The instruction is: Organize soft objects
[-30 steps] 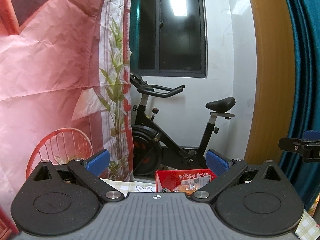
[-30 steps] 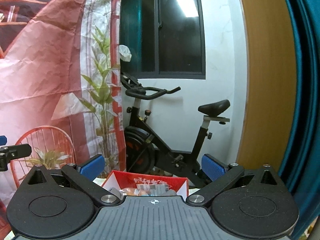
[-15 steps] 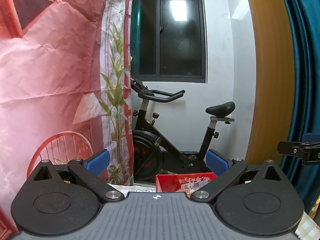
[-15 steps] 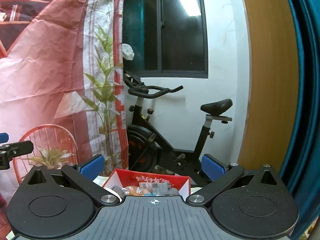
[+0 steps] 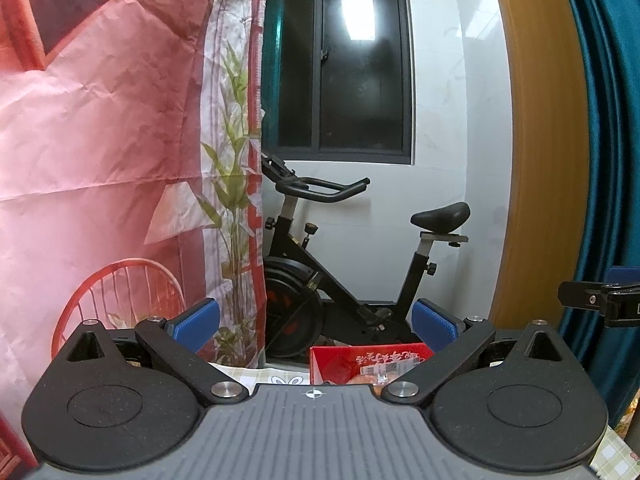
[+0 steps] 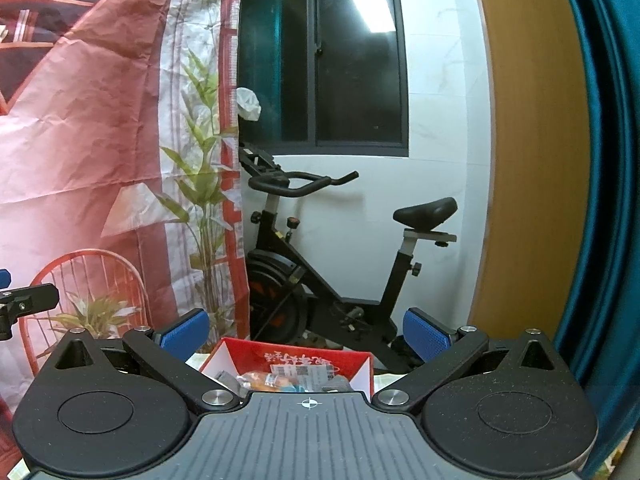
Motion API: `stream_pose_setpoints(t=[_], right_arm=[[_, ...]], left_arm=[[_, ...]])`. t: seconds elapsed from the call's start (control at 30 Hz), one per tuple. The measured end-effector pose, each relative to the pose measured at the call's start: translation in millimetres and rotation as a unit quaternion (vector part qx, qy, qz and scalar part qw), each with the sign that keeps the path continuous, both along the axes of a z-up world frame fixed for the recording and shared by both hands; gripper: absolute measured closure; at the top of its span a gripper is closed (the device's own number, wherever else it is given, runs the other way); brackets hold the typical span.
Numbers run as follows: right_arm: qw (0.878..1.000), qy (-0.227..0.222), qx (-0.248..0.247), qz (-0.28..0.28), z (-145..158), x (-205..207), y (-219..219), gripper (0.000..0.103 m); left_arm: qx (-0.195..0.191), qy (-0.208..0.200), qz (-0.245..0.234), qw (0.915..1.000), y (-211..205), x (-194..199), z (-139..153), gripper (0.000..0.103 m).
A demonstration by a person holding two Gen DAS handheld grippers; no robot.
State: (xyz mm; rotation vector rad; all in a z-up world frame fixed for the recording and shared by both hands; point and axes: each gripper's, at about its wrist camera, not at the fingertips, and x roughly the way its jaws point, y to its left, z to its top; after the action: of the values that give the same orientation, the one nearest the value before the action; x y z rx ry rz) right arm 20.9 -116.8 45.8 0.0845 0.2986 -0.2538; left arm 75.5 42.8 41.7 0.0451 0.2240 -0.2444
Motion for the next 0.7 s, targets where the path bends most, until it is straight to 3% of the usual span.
stream_pose_setpoints(t=[0.7], right_arm=[[1.000, 0.002, 0.000, -0.011, -2.3, -0.2, -5.6, 0.000]], left_arm=[[0.000, 0.005, 0.009, 1.0000, 0.0, -0.5, -1.6, 0.000]])
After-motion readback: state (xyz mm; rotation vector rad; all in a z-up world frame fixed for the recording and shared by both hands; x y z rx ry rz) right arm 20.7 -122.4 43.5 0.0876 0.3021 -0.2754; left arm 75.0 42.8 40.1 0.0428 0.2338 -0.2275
